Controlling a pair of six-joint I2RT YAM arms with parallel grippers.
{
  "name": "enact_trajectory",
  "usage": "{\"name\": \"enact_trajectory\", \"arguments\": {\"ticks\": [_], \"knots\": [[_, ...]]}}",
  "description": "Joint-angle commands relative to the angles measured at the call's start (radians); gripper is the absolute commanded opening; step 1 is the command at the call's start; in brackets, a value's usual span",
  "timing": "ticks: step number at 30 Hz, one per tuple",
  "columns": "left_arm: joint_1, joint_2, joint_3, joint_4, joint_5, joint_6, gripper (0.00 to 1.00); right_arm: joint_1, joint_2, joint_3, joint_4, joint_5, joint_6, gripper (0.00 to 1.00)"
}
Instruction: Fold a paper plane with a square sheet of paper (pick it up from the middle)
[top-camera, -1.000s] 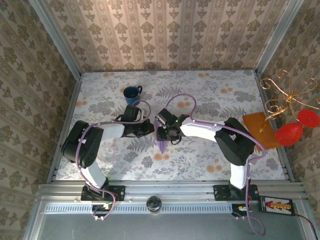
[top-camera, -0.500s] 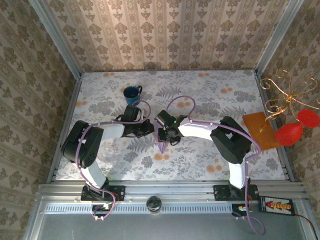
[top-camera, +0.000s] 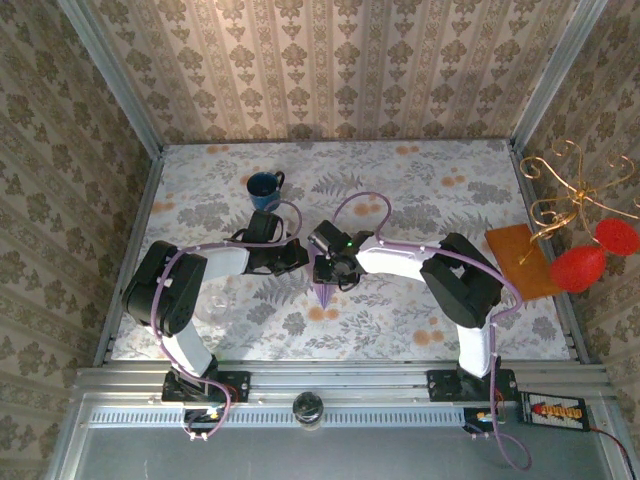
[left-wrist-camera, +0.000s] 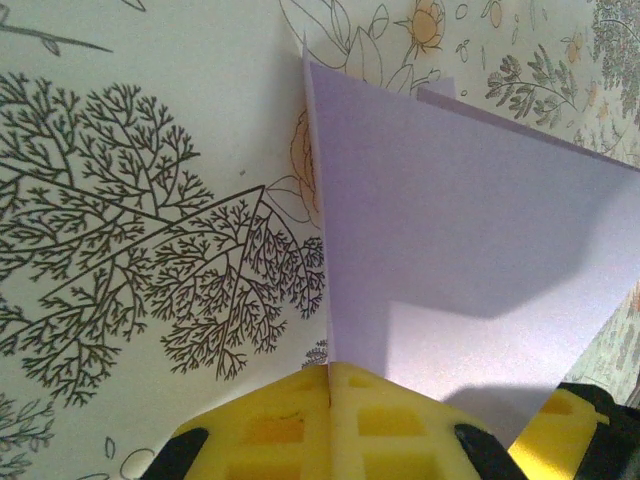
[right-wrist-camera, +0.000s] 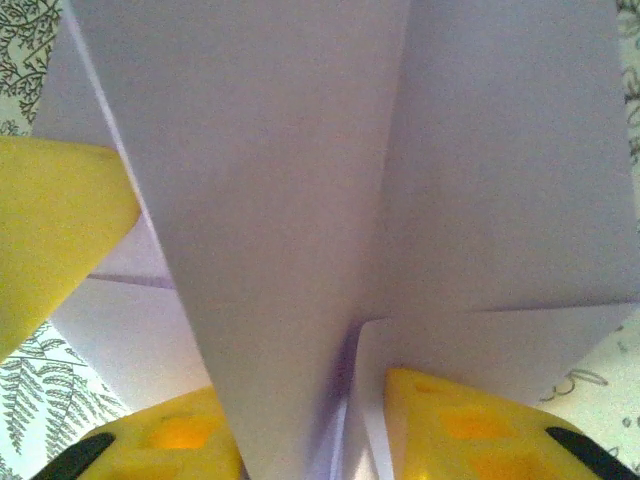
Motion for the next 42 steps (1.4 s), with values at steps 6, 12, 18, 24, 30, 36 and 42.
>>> {"name": "enact_trajectory", "arguments": {"ticks": [6, 12, 18, 24, 30, 36, 42], "knots": [[-0.003, -0.004, 0.021, -0.023, 0.0, -0.001, 0.05, 0.03, 0.002, 0.052, -0.099, 0.075, 0.046, 0.25], [-0.003, -0.008, 0.019, -0.022, 0.002, -0.004, 0.06, 0.034, 0.008, 0.052, -0.102, 0.084, 0.073, 0.21], [-0.003, -0.018, 0.02, -0.026, -0.001, -0.004, 0.11, 0.034, 0.011, 0.048, -0.092, 0.086, 0.083, 0.16], [0.021, -0.074, 0.012, -0.07, -0.031, 0.01, 0.26, 0.028, -0.013, 0.056, -0.132, 0.142, 0.063, 0.11], [0.103, -0.195, 0.003, -0.189, -0.109, 0.073, 0.45, -0.047, -0.073, 0.041, -0.165, 0.2, -0.034, 0.1], [0.157, -0.258, -0.009, -0.253, -0.152, 0.11, 0.57, -0.18, -0.027, 0.12, -0.23, 0.166, -0.218, 0.09], [0.174, -0.251, -0.012, -0.255, -0.16, 0.111, 0.71, -0.281, 0.039, 0.217, -0.264, 0.144, -0.318, 0.09]]}}
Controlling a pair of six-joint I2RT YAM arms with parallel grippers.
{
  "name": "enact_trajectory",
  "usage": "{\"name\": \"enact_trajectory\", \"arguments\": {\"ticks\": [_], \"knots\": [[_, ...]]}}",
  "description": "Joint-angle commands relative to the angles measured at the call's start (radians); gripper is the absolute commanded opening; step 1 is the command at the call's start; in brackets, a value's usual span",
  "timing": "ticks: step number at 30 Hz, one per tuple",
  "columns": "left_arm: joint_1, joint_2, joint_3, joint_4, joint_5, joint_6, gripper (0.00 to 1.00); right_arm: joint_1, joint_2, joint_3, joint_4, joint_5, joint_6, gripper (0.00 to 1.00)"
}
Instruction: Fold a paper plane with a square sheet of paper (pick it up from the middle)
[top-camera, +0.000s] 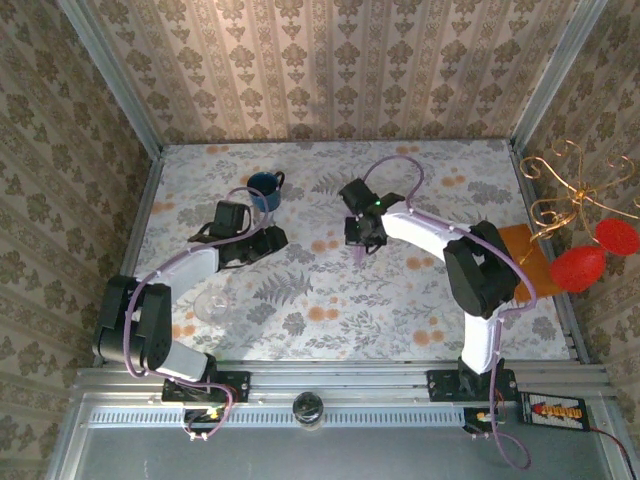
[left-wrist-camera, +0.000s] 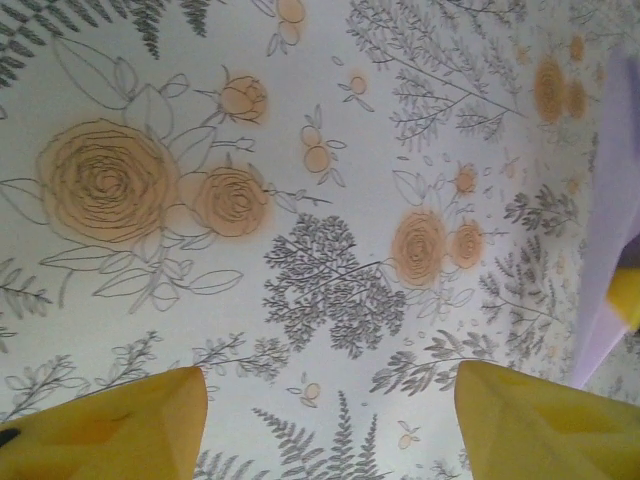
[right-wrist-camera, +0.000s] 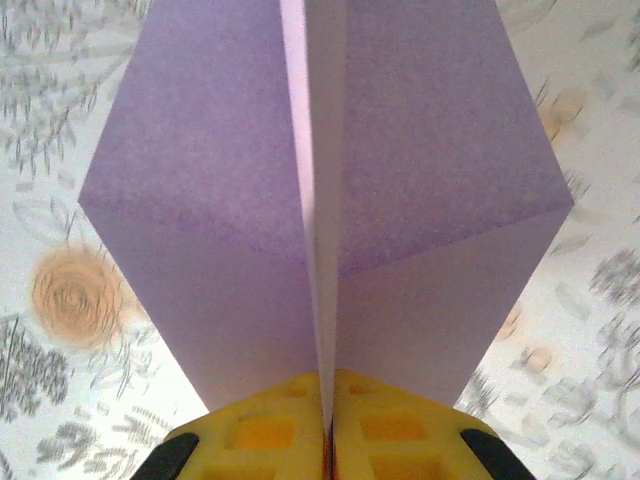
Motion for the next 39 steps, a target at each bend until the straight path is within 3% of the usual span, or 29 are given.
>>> {"name": "enact_trajectory", "arguments": {"ticks": [1, 5, 9, 15, 24, 39], "knots": [[0.006, 0.003, -0.005, -0.034, -0.019, 0.021, 0.72, -0.034, 0.059, 0.058, -0.071, -0.008, -0.104, 0.09], [0.004, 0.026, 0.009, -0.038, -0.008, 0.025, 0.79, -0.072, 0.154, 0.157, -0.126, -0.087, -0.19, 0.08], [0.005, 0.031, 0.016, -0.042, -0.008, 0.026, 0.83, -0.084, 0.212, 0.23, -0.18, -0.069, -0.22, 0.09], [0.003, 0.047, 0.02, -0.057, -0.002, 0.034, 0.84, -0.086, 0.241, 0.255, -0.196, -0.061, -0.222, 0.24], [-0.012, 0.067, 0.007, -0.062, 0.002, 0.037, 0.85, -0.085, 0.267, 0.242, -0.182, -0.057, -0.197, 0.32], [-0.02, 0.071, 0.01, -0.058, -0.003, 0.038, 0.85, -0.079, 0.331, 0.243, -0.177, 0.096, -0.157, 0.44]]}}
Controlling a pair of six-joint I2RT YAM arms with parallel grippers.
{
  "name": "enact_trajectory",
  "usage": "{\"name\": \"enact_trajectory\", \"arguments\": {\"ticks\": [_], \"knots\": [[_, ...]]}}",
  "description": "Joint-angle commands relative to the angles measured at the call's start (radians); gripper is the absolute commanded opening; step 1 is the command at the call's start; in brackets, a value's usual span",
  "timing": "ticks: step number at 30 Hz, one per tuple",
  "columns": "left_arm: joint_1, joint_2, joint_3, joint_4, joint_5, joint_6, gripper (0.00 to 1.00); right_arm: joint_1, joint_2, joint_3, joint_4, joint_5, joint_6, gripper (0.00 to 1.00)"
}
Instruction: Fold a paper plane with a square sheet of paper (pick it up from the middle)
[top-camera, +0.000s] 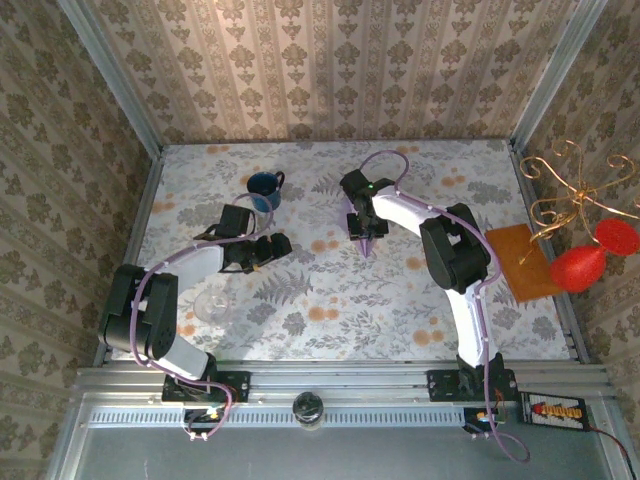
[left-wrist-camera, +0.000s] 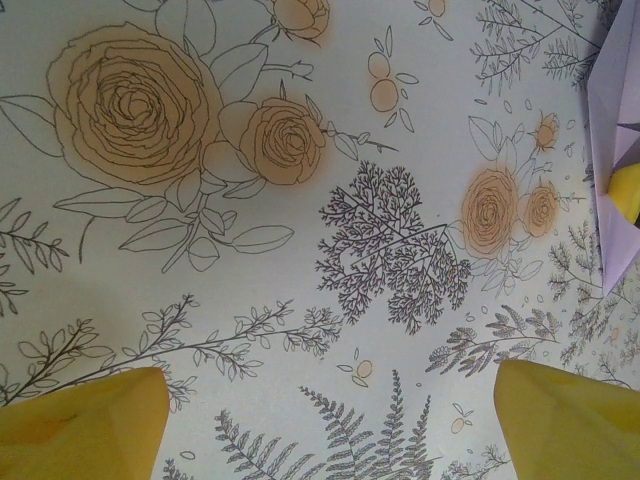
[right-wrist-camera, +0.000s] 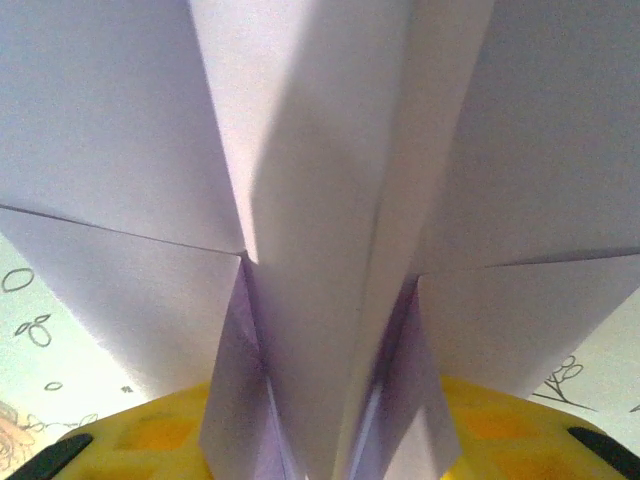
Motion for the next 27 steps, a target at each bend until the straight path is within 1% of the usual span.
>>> {"name": "enact_trajectory", "arguments": {"ticks": [1, 10, 14, 18, 21, 27], "knots": [[-0.006, 0.001, 0.008, -0.014, -0.002, 0.022, 0.86, -0.007, 0.072, 0.004, -0.024, 0.095, 0.022, 0.44], [0.0, -0.044, 0.009, -0.038, -0.047, 0.032, 0.88, -0.02, 0.122, 0.067, -0.005, 0.087, 0.036, 0.46], [0.014, -0.073, 0.016, -0.05, -0.054, 0.033, 0.88, -0.02, 0.095, 0.077, -0.001, 0.065, 0.045, 0.46], [0.04, -0.117, 0.046, -0.055, -0.06, 0.039, 0.88, -0.021, 0.007, 0.059, 0.03, 0.048, 0.048, 0.48], [0.059, -0.157, 0.081, -0.066, -0.088, 0.053, 0.89, -0.022, -0.086, 0.022, 0.064, 0.046, 0.045, 0.5], [0.107, -0.244, 0.126, -0.101, -0.19, 0.105, 0.92, -0.023, -0.298, -0.126, 0.164, 0.072, 0.039, 0.6]]}}
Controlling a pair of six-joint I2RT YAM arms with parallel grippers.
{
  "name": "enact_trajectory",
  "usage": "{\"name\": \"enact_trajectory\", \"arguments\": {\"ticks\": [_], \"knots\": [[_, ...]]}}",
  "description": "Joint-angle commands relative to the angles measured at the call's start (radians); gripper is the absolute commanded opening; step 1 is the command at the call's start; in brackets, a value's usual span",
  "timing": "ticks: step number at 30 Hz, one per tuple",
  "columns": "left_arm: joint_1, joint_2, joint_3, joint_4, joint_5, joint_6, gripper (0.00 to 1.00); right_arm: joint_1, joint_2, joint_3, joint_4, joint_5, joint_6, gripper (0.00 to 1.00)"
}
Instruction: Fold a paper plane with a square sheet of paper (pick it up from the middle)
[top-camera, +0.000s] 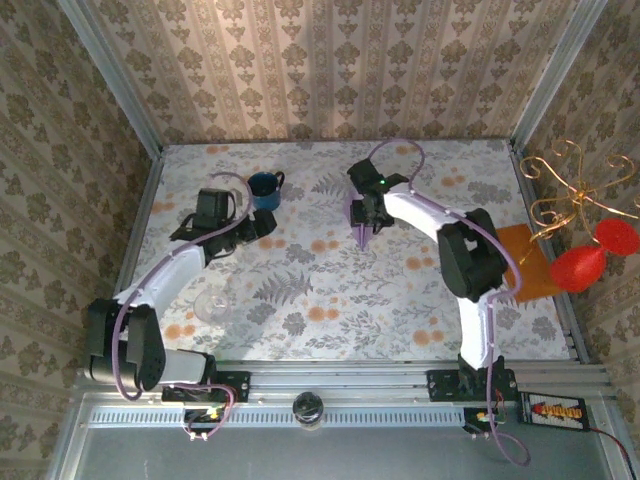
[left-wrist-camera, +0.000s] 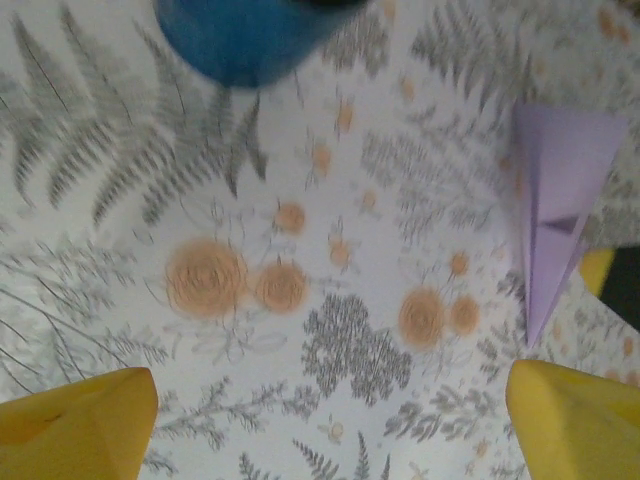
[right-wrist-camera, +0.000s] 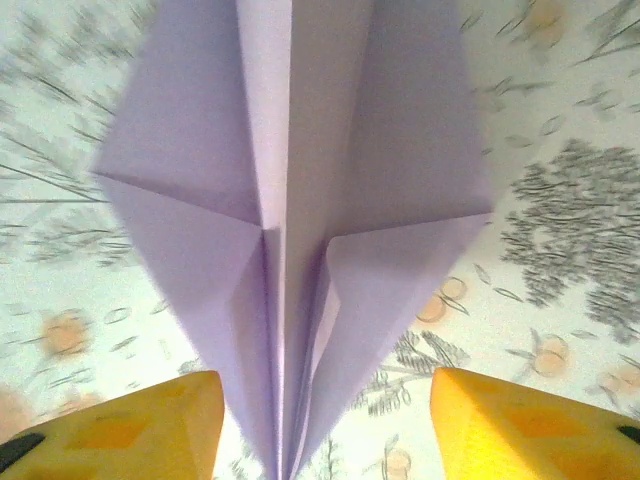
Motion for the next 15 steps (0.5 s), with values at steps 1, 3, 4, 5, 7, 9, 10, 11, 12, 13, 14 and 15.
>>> {"name": "enact_trajectory", "arguments": {"ticks": [1, 3, 4, 5, 7, 9, 10, 11, 12, 13, 14, 15], "knots": [[0.035, -0.063, 0.034, -0.044, -0.09, 0.062, 0.92, -0.005, -0.159, -0.077, 0.085, 0.036, 0.009, 0.63], [0.061, -0.098, 0.027, -0.046, -0.126, 0.074, 0.94, -0.005, -0.241, -0.16, 0.148, 0.061, 0.006, 0.68], [0.075, -0.119, 0.017, -0.04, -0.147, 0.081, 0.94, -0.005, -0.288, -0.219, 0.187, 0.083, 0.001, 0.71], [0.086, -0.141, 0.006, -0.029, -0.173, 0.091, 0.95, -0.005, -0.338, -0.281, 0.234, 0.108, -0.01, 0.73], [0.104, -0.184, -0.037, 0.009, -0.24, 0.112, 0.96, -0.005, -0.431, -0.403, 0.321, 0.171, -0.025, 0.78], [0.118, -0.226, -0.089, 0.055, -0.315, 0.137, 0.97, -0.007, -0.518, -0.518, 0.396, 0.238, -0.05, 0.82], [0.122, -0.243, -0.121, 0.078, -0.365, 0.153, 0.98, -0.008, -0.565, -0.566, 0.43, 0.272, -0.064, 0.85], [0.125, -0.264, -0.148, 0.1, -0.417, 0.17, 0.98, -0.011, -0.606, -0.622, 0.456, 0.313, -0.075, 0.88], [0.128, -0.278, -0.171, 0.12, -0.459, 0.185, 0.98, -0.013, -0.652, -0.661, 0.473, 0.359, -0.08, 0.92], [0.135, -0.293, -0.193, 0.135, -0.499, 0.2, 0.98, -0.019, -0.693, -0.709, 0.495, 0.405, -0.086, 0.98], [0.141, -0.304, -0.211, 0.147, -0.538, 0.218, 0.98, -0.028, -0.732, -0.753, 0.517, 0.447, -0.092, 1.0], [0.148, -0.311, -0.225, 0.158, -0.564, 0.233, 0.98, -0.038, -0.763, -0.79, 0.535, 0.473, -0.098, 1.0]]}}
